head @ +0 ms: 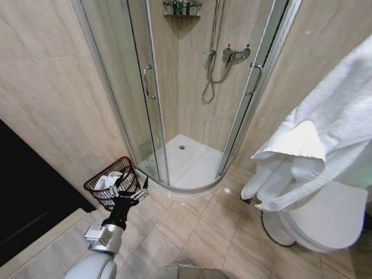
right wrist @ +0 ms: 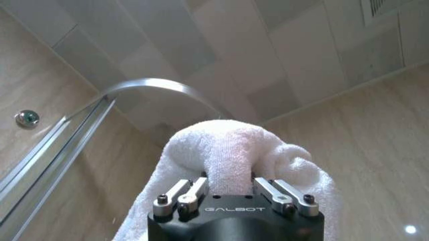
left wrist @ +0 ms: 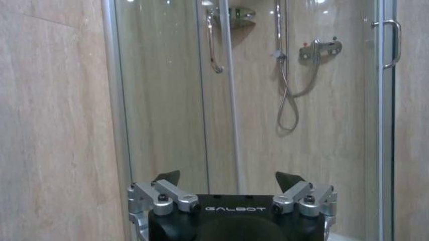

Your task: Discard the used towel into the hamper.

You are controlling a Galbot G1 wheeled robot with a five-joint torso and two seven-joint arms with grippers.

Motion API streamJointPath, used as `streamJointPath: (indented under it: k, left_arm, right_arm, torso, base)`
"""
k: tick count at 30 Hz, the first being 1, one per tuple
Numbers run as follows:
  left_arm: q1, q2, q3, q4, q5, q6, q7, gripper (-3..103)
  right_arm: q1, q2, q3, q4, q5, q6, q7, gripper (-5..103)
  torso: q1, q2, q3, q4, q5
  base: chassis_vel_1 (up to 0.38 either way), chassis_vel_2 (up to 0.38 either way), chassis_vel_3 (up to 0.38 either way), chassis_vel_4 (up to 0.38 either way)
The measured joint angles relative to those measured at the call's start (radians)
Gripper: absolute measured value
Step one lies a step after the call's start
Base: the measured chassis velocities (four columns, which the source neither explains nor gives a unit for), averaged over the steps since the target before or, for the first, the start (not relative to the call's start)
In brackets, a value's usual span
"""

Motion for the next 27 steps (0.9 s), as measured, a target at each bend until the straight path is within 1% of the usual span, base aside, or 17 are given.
streamJointPath:
  k: [2,3,6,13,19,23,25,27]
  left_arm:
    - [0.000,0.000,0.000,0.000,0.000,0.000,0.000,93]
    - [0.000,0.000,0.000,0.000,0.000,0.000,0.000,93]
    - [0.000,0.000,0.000,0.000,0.000,0.000,0.000,93]
    - [0.000,0.000,0.000,0.000,0.000,0.000,0.000,93]
    - [0.000,0.000,0.000,0.000,0.000,0.000,0.000,93]
    - [0.000,0.000,0.000,0.000,0.000,0.000,0.000,93]
    - [0.000,0.000,0.000,0.000,0.000,0.000,0.000,93]
    - [0.000,0.000,0.000,0.000,0.000,0.000,0.000,93]
  right_arm:
    - [0.001,-0.004,0.000,0.000,0.000,0.000,0.001,20]
    - [0.001,-0.004,0.000,0.000,0.000,0.000,0.001,20]
    - [0.000,-0.006,0.003,0.000,0.001,0.001,0.000,20]
    - [0.000,0.001,-0.004,0.000,0.001,0.002,-0.002,20]
    - [0.004,0.000,-0.009,0.000,0.001,0.003,-0.002,20]
    - [0.005,-0.001,-0.010,0.000,0.001,0.003,-0.002,20]
    - [0.005,0.000,-0.010,0.000,0.001,0.003,-0.002,20]
    - [0.005,0.000,-0.010,0.000,0.001,0.003,-0.002,20]
  torso:
    - [0.006,0.015,0.009,0.0000,-0.0001]
    - [0.006,0.015,0.009,0.0000,-0.0001]
    - [0.014,0.034,0.019,0.0000,-0.0001]
    - [0.027,0.061,0.035,0.0000,0.0000]
    - [0.041,0.095,0.054,0.0000,-0.0001]
    - [0.046,0.108,0.061,0.0000,-0.0001]
    - [0.057,0.130,0.073,0.0000,-0.0001]
    - [0.062,0.142,0.080,0.0000,-0.0001]
  base:
    - [0.000,0.000,0.000,0.000]
    - [0.000,0.000,0.000,0.000]
    - [0.000,0.000,0.000,0.000]
    - [0.000,0.000,0.000,0.000]
    - [0.000,0.000,0.000,0.000]
    - [0.000,0.000,0.000,0.000]
    - [0.000,0.000,0.000,0.000]
    - [0.000,0.000,0.000,0.000]
